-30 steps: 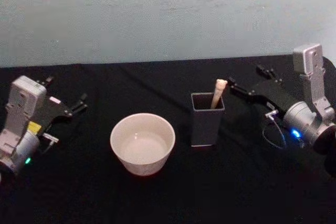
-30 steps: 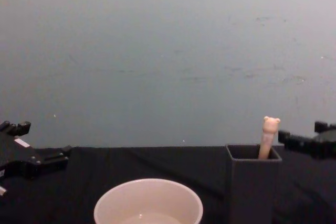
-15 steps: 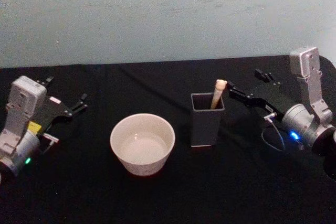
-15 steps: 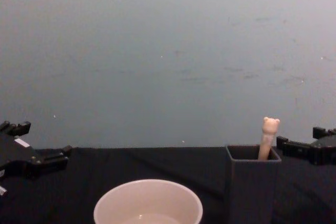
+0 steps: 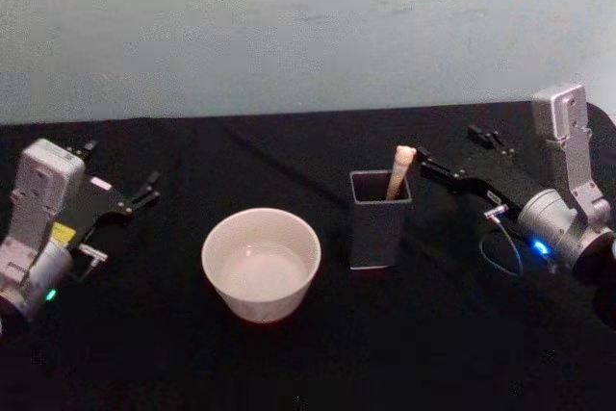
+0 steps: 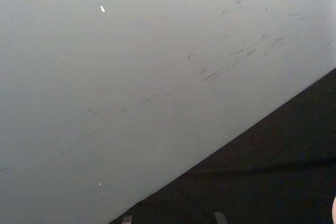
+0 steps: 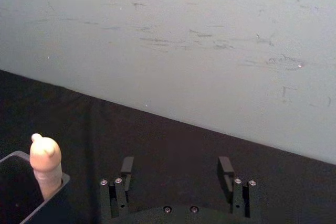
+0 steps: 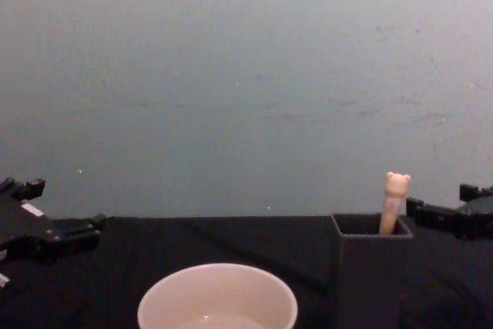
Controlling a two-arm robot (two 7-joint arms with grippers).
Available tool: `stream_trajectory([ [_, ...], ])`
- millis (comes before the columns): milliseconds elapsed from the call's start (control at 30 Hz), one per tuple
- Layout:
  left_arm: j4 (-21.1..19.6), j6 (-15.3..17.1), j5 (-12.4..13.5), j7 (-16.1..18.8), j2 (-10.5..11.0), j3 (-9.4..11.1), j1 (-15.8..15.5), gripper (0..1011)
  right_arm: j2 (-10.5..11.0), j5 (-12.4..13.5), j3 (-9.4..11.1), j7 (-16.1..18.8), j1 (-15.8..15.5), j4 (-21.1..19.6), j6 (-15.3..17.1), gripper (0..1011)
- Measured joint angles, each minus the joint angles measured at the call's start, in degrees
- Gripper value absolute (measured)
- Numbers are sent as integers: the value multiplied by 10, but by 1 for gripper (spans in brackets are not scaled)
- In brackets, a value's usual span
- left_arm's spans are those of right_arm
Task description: Pick up the stirring spoon with one hand, stir inside the cup, then place it back in its original position.
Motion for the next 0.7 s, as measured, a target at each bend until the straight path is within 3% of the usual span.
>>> stream_trajectory([
  [700,0,0,0,0,0,0,0,1001,0,1,0,0,0,-1,0,1002],
])
